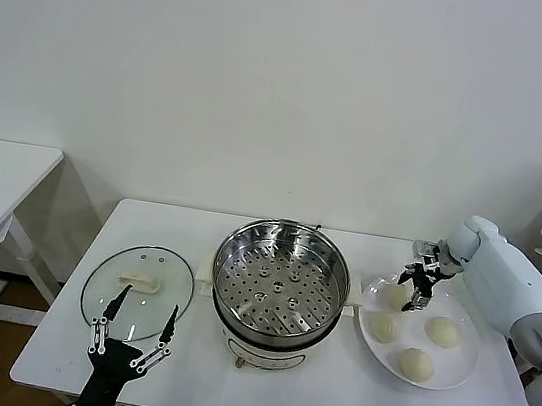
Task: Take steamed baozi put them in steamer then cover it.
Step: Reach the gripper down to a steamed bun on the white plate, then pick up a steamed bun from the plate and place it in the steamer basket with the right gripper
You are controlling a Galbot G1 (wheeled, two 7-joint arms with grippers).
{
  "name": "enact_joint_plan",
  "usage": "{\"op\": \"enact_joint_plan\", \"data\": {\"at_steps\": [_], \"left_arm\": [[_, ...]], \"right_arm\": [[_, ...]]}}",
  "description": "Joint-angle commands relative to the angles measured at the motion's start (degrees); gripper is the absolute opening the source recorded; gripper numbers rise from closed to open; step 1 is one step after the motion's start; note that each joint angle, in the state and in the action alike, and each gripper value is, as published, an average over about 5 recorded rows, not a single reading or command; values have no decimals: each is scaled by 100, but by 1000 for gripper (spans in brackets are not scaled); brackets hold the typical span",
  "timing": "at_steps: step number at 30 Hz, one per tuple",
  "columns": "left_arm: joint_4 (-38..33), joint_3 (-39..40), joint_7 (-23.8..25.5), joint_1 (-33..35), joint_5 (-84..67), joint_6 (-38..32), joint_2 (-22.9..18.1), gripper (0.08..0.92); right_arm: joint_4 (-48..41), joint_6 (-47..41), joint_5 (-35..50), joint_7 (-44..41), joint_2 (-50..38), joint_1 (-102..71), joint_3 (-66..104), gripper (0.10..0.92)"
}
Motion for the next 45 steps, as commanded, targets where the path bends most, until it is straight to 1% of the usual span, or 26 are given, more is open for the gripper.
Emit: {"op": "enact_joint_plan", "data": {"at_steps": [1, 4, 7, 13, 16, 18, 21, 24, 29, 34, 45], "left_arm": [[-15, -2, -13, -16, -6, 6, 6, 823], [-25, 5, -12, -25, -7, 18, 19, 823], [-49, 13, -11, -35, -6, 29, 41, 823], [-117, 45, -13, -51, -7, 37, 68, 823], [-134, 49, -14, -42, -7, 27, 74, 823], [-137, 50, -16, -36, -7, 21, 76, 823], [-148, 50, -19, -28, -7, 14, 76, 823], [-170, 41, -25, -14, -11, 10, 72, 823], [-181, 15, -31, 7, -14, -6, 66, 823], [-179, 7, -33, 11, -14, -12, 59, 823], [-167, -7, -45, -2, -27, -50, 51, 823]], "right_arm": [[207, 3, 69, 100, -64, 24, -90, 690], [572, -6, 252, 36, -252, 154, -244, 677], [1183, 135, 496, -76, -515, 515, -598, 673], [2491, 1284, 643, -275, -730, 1705, -1414, 664], [3032, 1802, 714, -329, -626, 2286, -1810, 657], [3211, 2184, 749, -324, -443, 2626, -2013, 651], [3367, 2684, 721, -318, -72, 3032, -2212, 643], [3527, 2896, 707, -355, 256, 3258, -2374, 638], [3797, 2961, 621, -458, 675, 3265, -2551, 633], [3872, 2962, 381, -511, 927, 2931, -2553, 628], [3514, 2955, -238, -373, 1311, 2210, -2586, 619]]}}
